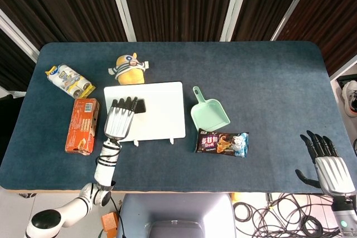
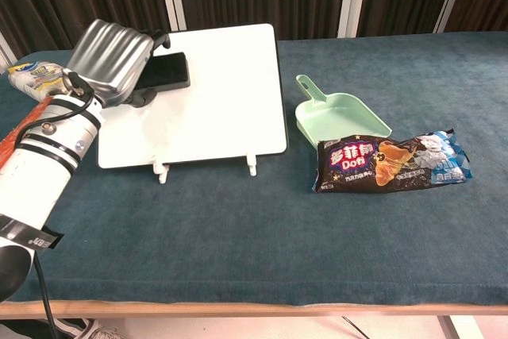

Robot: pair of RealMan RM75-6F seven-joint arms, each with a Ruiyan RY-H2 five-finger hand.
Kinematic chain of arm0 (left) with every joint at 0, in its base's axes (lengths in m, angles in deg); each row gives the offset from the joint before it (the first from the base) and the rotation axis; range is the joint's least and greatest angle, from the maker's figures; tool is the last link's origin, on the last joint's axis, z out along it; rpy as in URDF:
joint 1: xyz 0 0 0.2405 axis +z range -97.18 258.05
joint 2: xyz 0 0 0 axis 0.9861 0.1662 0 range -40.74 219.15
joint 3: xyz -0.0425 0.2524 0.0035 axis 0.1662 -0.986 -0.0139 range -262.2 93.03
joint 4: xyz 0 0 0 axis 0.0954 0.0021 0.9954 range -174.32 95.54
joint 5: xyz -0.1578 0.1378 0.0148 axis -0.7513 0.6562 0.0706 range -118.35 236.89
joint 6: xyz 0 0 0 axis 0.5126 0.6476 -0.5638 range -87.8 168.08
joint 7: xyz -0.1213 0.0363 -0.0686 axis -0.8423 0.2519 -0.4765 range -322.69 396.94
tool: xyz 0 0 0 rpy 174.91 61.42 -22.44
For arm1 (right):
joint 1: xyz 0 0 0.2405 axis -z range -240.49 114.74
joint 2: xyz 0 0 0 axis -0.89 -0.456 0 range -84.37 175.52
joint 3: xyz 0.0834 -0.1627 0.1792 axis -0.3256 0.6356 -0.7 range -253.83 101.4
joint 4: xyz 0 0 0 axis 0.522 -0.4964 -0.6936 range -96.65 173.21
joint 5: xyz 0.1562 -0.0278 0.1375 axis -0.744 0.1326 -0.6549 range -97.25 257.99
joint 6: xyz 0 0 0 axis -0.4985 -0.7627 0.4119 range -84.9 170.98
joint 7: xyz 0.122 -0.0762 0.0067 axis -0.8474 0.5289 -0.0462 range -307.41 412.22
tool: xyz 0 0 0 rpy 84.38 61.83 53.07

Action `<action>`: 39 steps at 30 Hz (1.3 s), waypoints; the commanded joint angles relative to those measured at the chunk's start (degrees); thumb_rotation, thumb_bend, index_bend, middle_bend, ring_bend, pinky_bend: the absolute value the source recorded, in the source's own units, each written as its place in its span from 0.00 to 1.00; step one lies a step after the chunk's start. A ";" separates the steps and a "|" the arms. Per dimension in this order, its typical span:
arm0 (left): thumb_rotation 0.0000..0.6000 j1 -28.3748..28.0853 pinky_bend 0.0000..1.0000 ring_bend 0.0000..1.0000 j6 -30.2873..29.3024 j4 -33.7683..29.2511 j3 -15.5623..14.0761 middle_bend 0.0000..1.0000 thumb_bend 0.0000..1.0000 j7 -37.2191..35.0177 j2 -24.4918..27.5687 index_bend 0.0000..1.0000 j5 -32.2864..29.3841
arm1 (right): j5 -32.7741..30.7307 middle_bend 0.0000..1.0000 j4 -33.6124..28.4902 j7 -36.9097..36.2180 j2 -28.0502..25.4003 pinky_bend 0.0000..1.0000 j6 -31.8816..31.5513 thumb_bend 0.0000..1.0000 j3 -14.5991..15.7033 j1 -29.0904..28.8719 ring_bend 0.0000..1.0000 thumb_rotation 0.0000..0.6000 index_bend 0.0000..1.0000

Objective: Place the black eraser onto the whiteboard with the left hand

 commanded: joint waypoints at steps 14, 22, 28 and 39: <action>1.00 1.75 0.40 0.17 -1.55 -8.13 -1.26 0.18 0.22 2.73 3.06 0.14 -0.34 | 0.05 0.00 -0.13 0.41 0.11 0.00 0.09 0.18 0.00 -0.02 0.00 1.00 0.00; 1.00 4.60 0.31 0.04 -1.55 -19.25 -2.83 0.02 0.21 7.05 7.83 0.02 -0.83 | 0.18 0.00 -0.22 0.66 0.13 0.00 0.07 0.18 0.04 -0.01 0.00 1.00 0.00; 1.00 15.12 0.23 0.00 -2.76 -50.77 -10.08 0.00 0.21 14.63 26.42 0.00 -3.11 | 0.63 0.00 -0.17 0.30 -0.10 0.00 -0.52 0.18 0.23 0.31 0.00 1.00 0.00; 1.00 34.12 0.14 0.00 -13.95 -61.57 -23.00 0.00 0.25 -19.16 49.76 0.00 1.45 | 1.28 0.00 -0.69 4.22 1.29 0.00 -0.14 0.18 0.85 0.35 0.00 1.00 0.00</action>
